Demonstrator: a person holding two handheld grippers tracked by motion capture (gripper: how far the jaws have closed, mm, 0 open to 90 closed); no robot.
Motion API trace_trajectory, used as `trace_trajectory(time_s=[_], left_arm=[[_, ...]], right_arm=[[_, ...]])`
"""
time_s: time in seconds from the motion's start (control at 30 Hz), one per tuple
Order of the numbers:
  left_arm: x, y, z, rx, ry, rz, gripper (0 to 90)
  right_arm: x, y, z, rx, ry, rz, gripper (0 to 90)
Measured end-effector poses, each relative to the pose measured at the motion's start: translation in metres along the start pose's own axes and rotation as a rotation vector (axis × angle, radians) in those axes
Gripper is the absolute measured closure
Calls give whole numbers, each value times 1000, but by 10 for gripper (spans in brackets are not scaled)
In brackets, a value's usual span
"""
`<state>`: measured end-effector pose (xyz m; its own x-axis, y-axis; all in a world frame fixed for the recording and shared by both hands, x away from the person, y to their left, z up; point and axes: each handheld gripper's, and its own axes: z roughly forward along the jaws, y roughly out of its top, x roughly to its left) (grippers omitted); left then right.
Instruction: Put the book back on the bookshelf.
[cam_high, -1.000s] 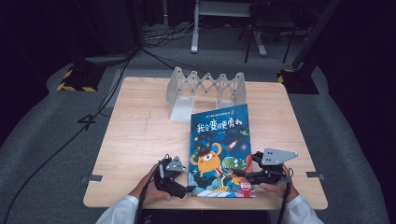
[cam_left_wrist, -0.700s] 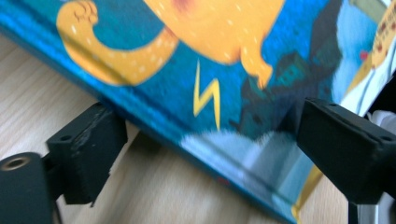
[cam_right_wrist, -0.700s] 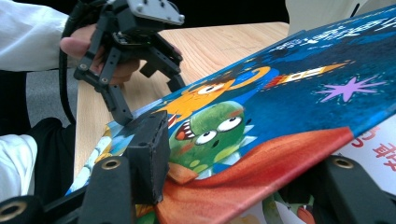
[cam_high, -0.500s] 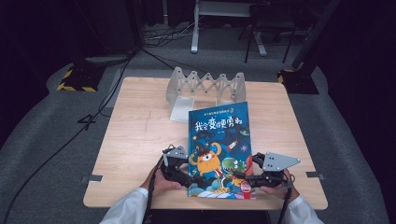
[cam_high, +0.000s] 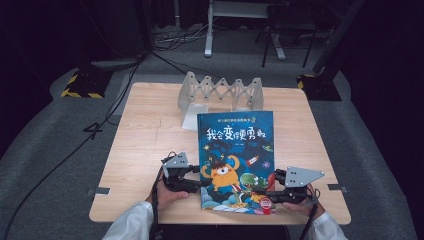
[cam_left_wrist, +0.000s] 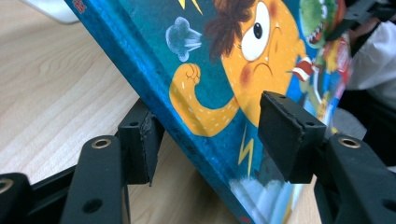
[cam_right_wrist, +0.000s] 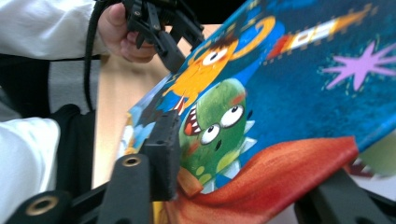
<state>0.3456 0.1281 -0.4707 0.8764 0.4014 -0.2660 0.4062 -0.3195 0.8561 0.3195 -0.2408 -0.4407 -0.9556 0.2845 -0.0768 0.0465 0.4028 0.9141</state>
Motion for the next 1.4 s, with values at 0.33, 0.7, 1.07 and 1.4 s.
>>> trace_trajectory(time_s=[0.33, 0.7, 1.07, 1.4], left_arm=[[-13, 12, 8, -55, 20, 52, 477], [-24, 15, -3, -102, -27, 160, 592], [-27, 28, 19, -22, 15, 280, 536], [-29, 33, 31, -44, -20, 320, 641]], right_arm=[[9, -11, -17, -12, 7, -9, 661], [2, -22, -18, 9, 6, 8, 716], [5, -34, -21, 35, -42, 8, 811], [-2, -41, -32, 3, -68, 73, 771]])
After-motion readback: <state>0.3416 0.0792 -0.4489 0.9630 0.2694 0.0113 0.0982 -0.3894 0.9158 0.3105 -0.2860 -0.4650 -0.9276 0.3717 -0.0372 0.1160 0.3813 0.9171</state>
